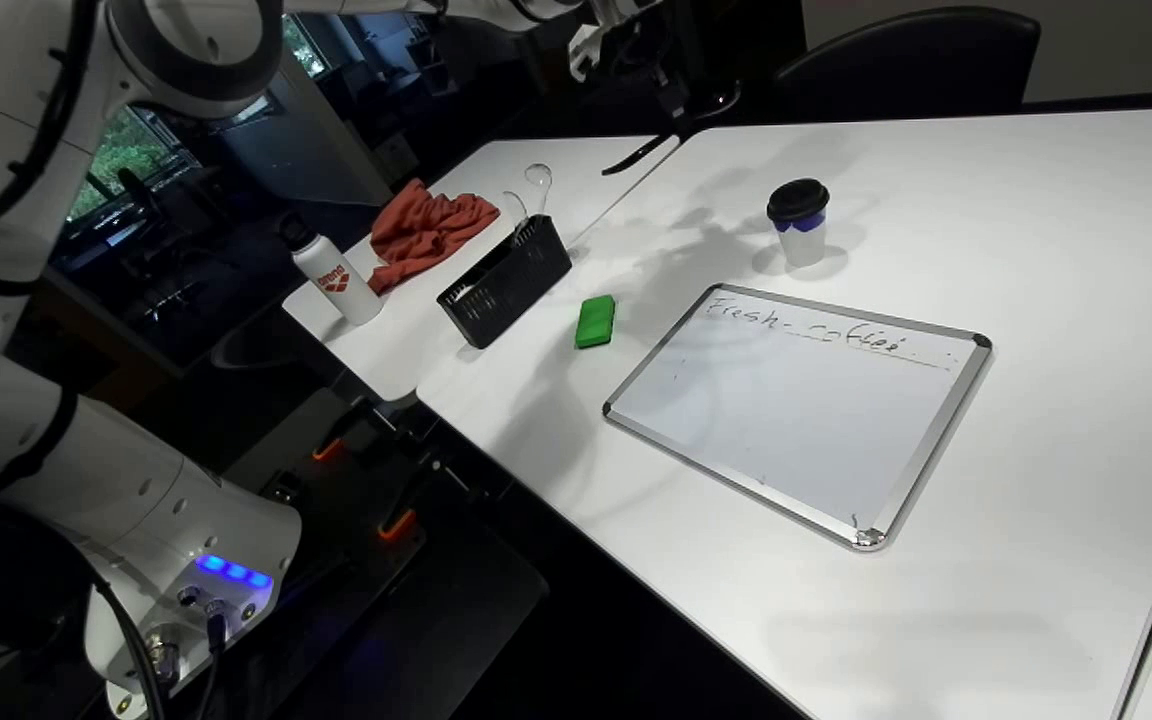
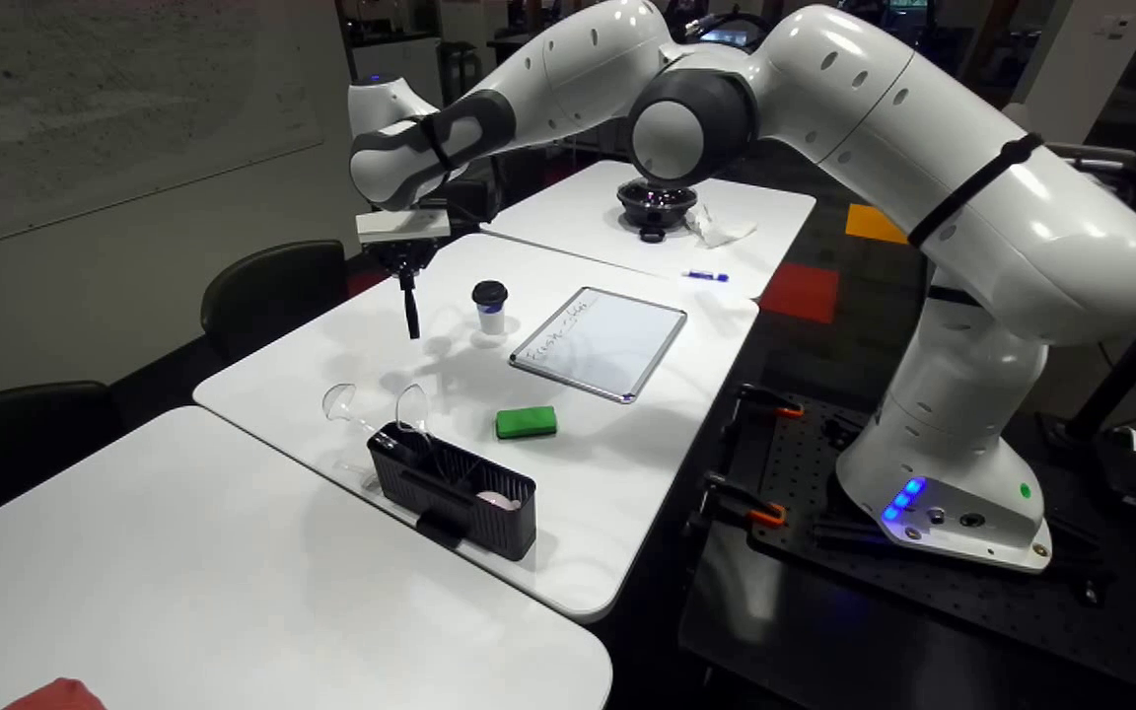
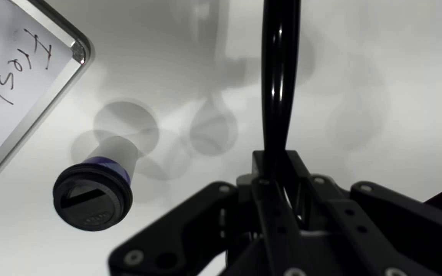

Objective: Pick the black spoon on the counter and place it in the utensil holder

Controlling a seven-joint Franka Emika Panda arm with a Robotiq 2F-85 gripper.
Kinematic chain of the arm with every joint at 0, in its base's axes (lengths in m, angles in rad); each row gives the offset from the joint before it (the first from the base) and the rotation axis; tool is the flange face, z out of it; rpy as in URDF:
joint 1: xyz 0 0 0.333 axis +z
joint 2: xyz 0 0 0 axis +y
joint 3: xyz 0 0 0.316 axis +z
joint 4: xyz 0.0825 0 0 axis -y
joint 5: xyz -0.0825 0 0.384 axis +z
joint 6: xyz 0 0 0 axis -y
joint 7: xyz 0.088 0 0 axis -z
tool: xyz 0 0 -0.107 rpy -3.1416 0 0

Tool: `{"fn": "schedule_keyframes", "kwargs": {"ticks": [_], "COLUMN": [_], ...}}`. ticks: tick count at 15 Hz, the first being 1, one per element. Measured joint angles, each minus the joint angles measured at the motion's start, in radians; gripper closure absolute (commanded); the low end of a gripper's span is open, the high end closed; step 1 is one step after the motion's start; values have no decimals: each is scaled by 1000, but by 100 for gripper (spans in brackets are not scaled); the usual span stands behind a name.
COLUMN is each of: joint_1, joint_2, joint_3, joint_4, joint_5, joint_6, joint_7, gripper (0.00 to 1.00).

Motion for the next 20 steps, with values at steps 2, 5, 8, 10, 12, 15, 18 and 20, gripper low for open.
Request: {"fn": "schedule_keyframes", "kwargs": {"ticks": [2,5,8,10,12,15,18,20], "joint_1": [5,10,11,11,11,12,14,18], "joint_2": [-58,-148,-239,-286,-282,-273,-275,-301], "joint_3": [2,1,-1,-6,-6,-6,-6,-6], "joint_4": [-72,-183,-302,-361,-359,-357,-363,-396], "joint_5": [0,1,2,2,2,2,-1,-25], "joint_6": [12,20,20,20,20,20,33,75], "joint_7": [-49,-75,-76,-73,-73,-73,-110,-189], "gripper": [96,96,96,86,86,96,96,96]}}
